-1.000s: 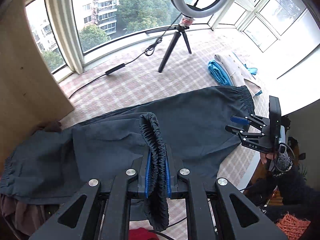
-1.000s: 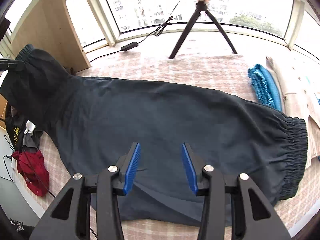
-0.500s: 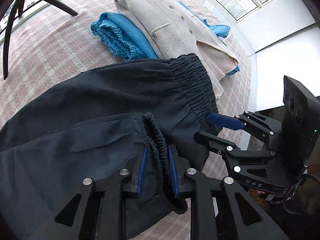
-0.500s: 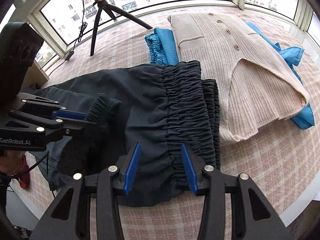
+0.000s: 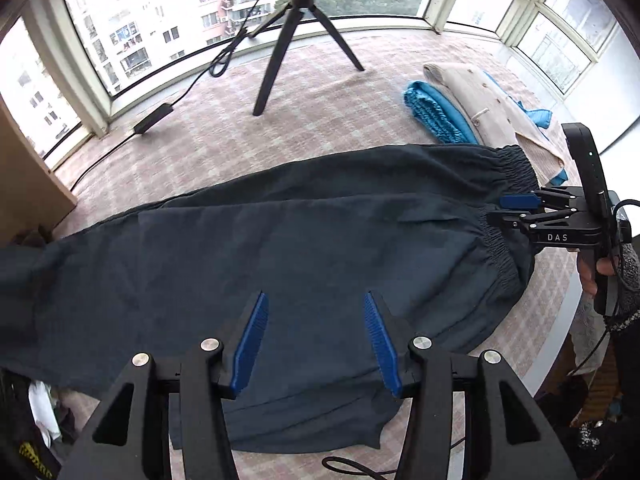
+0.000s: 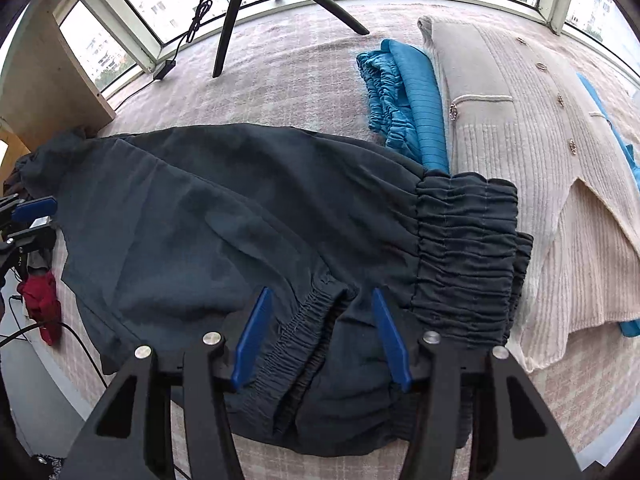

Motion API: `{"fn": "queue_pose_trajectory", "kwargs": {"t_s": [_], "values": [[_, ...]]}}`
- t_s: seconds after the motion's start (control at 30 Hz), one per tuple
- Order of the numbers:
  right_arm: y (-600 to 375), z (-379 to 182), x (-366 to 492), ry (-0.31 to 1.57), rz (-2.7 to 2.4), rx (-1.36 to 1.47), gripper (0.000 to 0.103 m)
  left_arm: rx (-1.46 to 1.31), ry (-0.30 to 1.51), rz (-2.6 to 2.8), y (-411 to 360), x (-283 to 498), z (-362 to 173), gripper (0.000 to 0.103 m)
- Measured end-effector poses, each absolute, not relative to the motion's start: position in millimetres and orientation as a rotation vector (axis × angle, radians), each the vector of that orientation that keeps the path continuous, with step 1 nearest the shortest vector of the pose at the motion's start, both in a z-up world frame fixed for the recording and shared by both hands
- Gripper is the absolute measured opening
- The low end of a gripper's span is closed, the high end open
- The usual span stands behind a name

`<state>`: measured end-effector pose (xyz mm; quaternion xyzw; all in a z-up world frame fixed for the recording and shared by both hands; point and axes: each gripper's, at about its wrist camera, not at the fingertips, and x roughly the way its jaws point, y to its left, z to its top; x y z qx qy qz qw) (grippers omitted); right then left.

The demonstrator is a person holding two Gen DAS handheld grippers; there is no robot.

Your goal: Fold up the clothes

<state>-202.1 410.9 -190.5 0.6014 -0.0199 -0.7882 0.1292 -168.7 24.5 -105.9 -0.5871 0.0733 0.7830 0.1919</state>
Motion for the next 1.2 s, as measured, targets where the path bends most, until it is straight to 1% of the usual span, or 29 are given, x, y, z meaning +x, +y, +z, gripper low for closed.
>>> {"fn": "queue_pose_trajectory", "kwargs": {"t_s": [0.07,0.13,0.17,0.2,0.23,0.27,0.3,0.33,0.43,0.5,0.57,0.63,0.67,0.7,0.73,0.77,0.83,0.9,0.93,1.03,1.13,1.2], "values": [[404.8,-205.0,-210.5,-0.01,-2.253,1.797,0.052,-1.732,0.074,2.243,-30.8,-159.1,-116.0,0.048],[400.6,-214.8,-213.9,0.032,-2.232,1.83,0.052,-1.794,-0.037,2.283,-69.1,-143.8,-126.4,0.048],[398.3,-213.2,-212.5,0.047,-2.235,1.812,0.049,-1.815,-0.073,2.295,-81.4,-136.8,-130.9,0.048],[396.0,-211.5,-211.1,0.062,-2.237,1.793,0.042,-1.836,-0.11,2.307,-93.7,-129.8,-135.4,0.048],[393.7,-209.9,-209.7,0.077,-2.239,1.774,0.025,-1.857,-0.148,2.319,-106.1,-122.7,-139.9,0.048],[392.6,-204.4,-207.5,0.093,-2.249,1.755,0.015,-1.867,-0.169,2.327,-114.1,-117.3,-142.7,0.048],[391.5,-198.9,-205.3,0.109,-2.26,1.737,0.012,-1.869,-0.182,2.334,-119.7,-112.7,-144.6,0.048],[391.6,-192.0,-203.9,0.092,-2.26,1.713,0.012,-1.869,-0.19,2.34,-124.2,-109.7,-145.4,0.048],[391.3,-171.7,-202.7,0.128,-2.313,1.645,0.011,-1.859,-0.198,2.369,-137.2,-109.0,-141.2,0.048],[389.4,-161.6,-204.5,0.224,-2.393,1.597,0.011,-1.849,-0.19,2.399,-153.2,-112.5,-132.7,0.048],[388.6,-162.2,-210.4,0.275,-2.455,1.602,0.011,-1.837,-0.145,2.442,-173.7,-118.8,-121.0,0.048],[385.2,-159.3,-207.6,0.258,-2.456,1.636,0.013,-1.823,-0.109,2.494,-199.8,-127.9,-105.7,0.048],[383.5,-157.8,-206.2,0.25,-2.456,1.652,0.019,-1.816,-0.101,2.53,-218.7,-135.6,-94.2,0.048],[381.8,-156.3,-204.8,0.241,-2.456,1.669,0.023,-1.808,-0.093,2.566,-237.7,-143.2,-82.6,0.048],[380.1,-154.9,-203.4,0.232,-2.455,1.686,0.03,-1.8,-0.085,2.603,-256.7,-150.9,-71.1,0.049],[378.4,-153.4,-201.9,0.224,-2.455,1.703,0.038,-1.79,-0.101,2.63,-277.2,-160.3,-59.1,0.053],[369.3,-142.7,-197.5,0.213,-2.47,1.701,0.044,-1.77,-0.16,2.662,-318.1,-182.5,-36.4,0.061],[354.2,-124.0,-191.3,0.21,-2.502,1.661,0.047,-1.776,-0.173,2.678,-350.0,-209.2,-24.3,0.068],[343.4,-115.5,-190.5,0.205,-2.51,1.642,0.049,-1.799,-0.167,2.68,-361.3,-222.3,-25.5,0.07],[307.2,-100.5,-185.9,0.177,-2.514,1.585,0.051,-1.873,-0.167,2.66,-388.0,-258.6,-39.0,0.07],[272.7,-97.0,-190.8,0.216,-2.514,1.558,0.051,-1.914,-0.22,2.617,-399.5,-281.9,-59.5,0.07],[255.8,-99.0,-192.8,0.252,-2.507,1.56,0.051,-1.938,-0.215,2.609,-402.4,-290.1,-69.8,0.07]]}}
